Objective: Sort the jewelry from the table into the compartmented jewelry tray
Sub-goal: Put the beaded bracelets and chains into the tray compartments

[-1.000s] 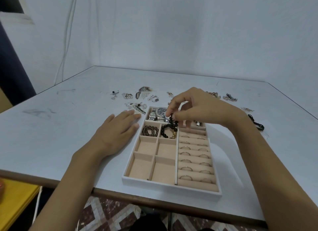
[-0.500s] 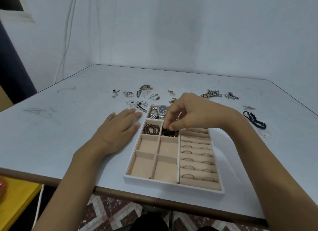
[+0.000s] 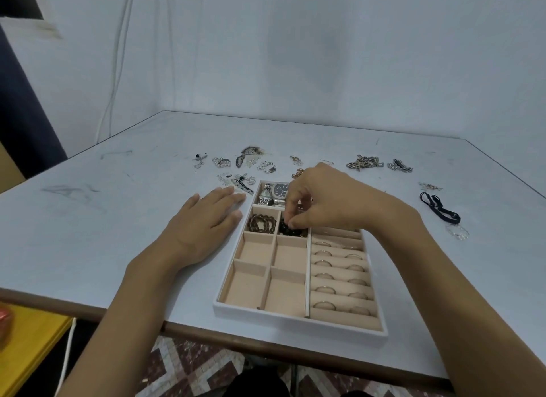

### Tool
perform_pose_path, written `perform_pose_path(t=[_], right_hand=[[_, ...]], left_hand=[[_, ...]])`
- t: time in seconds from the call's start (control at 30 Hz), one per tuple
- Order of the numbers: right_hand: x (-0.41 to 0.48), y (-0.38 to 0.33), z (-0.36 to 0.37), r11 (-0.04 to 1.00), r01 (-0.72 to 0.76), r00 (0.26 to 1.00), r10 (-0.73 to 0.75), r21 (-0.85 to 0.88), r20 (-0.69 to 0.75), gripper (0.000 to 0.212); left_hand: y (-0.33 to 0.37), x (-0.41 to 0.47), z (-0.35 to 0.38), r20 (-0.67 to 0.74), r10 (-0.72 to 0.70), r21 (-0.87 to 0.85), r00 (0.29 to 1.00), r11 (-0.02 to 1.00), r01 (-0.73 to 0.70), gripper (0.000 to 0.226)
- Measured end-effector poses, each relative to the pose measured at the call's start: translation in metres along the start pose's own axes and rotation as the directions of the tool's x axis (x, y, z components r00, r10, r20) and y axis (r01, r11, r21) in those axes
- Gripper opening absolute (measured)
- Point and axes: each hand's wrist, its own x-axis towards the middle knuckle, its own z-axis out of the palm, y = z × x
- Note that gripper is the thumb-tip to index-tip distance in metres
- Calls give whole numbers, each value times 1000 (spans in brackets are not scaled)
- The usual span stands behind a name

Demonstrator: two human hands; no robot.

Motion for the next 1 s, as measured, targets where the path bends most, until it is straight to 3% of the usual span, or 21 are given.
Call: perform_pose_path(t=[0.13,0.27,0.4,0.53,0.63,0.83,1.0], right_hand=[[0,-5,3,989,9,1000,-10,-148,-4,9],[-5,0,-7,997,6,1000,-7,77,21,6],[-11,13,-22,970,0,981,46,241,-189,6],[-19,44,-36,972,-113,894,189,204,-405,8],[-26,72,-40,947,-238,824,314,215,-471,8],[-33,103,-33,876,-366,756,476,313,-450,15],[-31,115,-22,834,-425,746,543,351,-387,19]], left_hand=[[-1,1,1,-4,2,7,1000,1000,-2,44],[-1,1,1,-5,4,6,1000,1000,-4,45],[-1,0,1,-2,9,11,1000,1000,-9,45],[-2,1,1,-1,9,17,1000,1000,-9,46],[-1,1,2,2,7,26,1000,1000,-7,45],[0,4,-3,-1,4,23,1000,1000,-4,49],[16,22,-14,-206,-143,-15,968,990,143,29]])
